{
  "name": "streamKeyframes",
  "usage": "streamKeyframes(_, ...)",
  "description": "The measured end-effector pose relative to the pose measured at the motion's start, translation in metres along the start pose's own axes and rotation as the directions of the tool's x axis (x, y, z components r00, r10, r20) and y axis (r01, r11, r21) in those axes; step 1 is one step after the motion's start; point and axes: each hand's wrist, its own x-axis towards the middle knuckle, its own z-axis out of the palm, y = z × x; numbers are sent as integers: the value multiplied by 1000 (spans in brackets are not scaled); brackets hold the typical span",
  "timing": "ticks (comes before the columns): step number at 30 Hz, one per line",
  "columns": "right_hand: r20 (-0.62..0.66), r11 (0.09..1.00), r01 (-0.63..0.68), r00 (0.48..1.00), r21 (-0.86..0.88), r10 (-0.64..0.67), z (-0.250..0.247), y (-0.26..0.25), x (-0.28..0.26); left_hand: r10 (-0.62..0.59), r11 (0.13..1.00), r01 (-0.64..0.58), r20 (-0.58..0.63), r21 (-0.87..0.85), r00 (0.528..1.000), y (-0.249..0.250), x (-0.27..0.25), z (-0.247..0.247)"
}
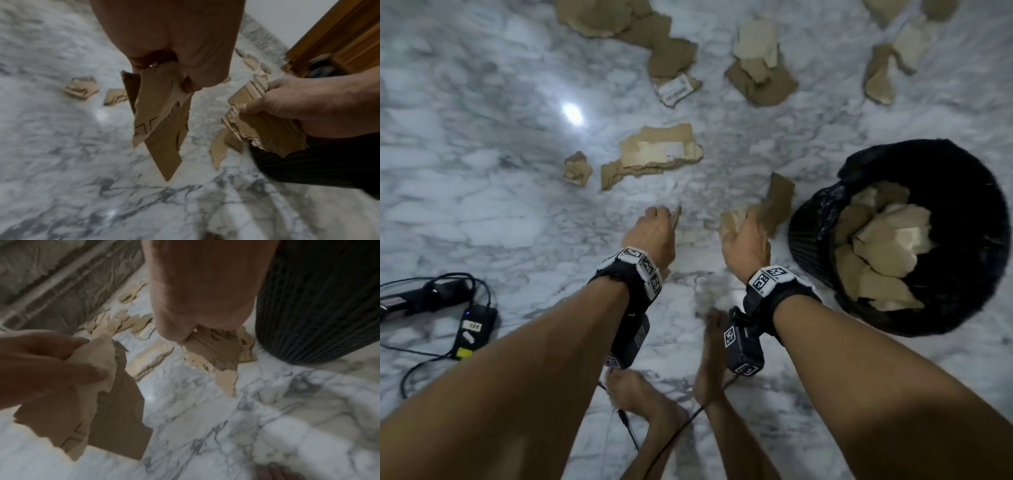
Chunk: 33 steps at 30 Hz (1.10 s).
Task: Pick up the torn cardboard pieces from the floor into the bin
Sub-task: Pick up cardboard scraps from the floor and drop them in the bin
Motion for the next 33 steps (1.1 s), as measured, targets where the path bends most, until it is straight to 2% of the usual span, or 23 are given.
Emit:
streamKeyframes(2,-83,997,-42,995,66,48,-45,-4,-17,22,994,-25,-28,-102,999,41,-24,-40)
streamKeyframes(5,-210,983,-82,971,163,116,-109,-1,-31,89,985,-100,-80,-137,993,106,-48,-89)
streamKeyframes(9,-303,969,-168,928,180,218,-178,25,-35,204,955,-231,-152,-189,967,187,-58,-116)
streamKeyframes(13,-331,972,-216,914,97,236,-218,65,-27,250,936,-272,-121,-222,961,252,-47,-106)
streamKeyframes(19,-232,950,-297,921,98,312,-245,116,-18,226,955,-217,24,-204,974,301,-17,-67)
streamKeyframes(23,-184,942,-320,924,101,334,-250,127,-18,218,966,-195,133,-170,967,300,-12,-64)
streamKeyframes(25,-177,938,-327,923,113,343,-248,121,-20,221,968,-199,142,-155,965,286,-15,-68)
streamKeyframes(29,-186,948,-285,933,140,308,-229,81,-26,165,979,-147,119,-144,979,230,-28,-90)
streamKeyframes(33,-186,963,-238,948,127,259,-203,22,-25,56,996,-47,125,-74,991,151,-32,-123)
